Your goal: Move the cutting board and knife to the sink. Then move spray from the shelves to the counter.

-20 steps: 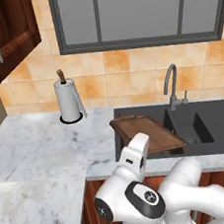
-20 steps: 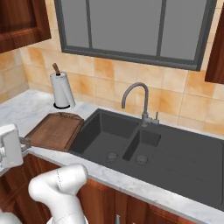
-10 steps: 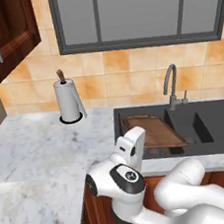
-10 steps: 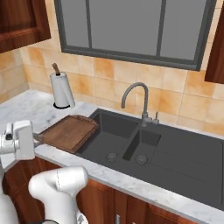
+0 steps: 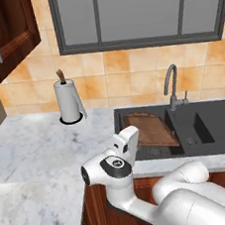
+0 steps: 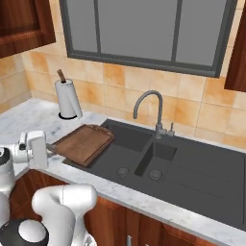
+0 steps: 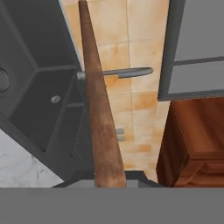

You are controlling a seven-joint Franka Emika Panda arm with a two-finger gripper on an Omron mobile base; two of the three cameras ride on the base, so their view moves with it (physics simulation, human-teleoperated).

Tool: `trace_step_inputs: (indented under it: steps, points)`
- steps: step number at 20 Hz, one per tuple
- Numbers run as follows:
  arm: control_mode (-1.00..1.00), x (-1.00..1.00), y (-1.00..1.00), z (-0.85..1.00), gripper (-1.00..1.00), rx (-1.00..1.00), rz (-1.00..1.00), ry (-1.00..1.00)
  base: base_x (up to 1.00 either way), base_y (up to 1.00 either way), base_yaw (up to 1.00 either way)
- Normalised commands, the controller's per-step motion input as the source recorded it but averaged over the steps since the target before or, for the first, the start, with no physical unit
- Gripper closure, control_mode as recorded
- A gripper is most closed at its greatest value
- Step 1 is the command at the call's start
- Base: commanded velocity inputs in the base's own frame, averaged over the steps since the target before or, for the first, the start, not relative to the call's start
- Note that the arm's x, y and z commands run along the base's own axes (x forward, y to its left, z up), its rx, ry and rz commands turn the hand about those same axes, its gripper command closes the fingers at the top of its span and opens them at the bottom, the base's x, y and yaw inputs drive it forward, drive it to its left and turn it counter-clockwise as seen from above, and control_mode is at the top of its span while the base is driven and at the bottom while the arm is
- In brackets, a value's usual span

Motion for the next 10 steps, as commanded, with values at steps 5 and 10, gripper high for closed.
trace_step_inputs:
  steps: [5,10]
  points:
    - [-1.0,0.53,-0.12,-0.3,1.0,0.0,0.0,0.0,0.0,0.0,0.0]
    - [-1.0,0.46,-0.17,-0.21,1.0,0.0,-0.02,0.02,0.0,0.0,0.0]
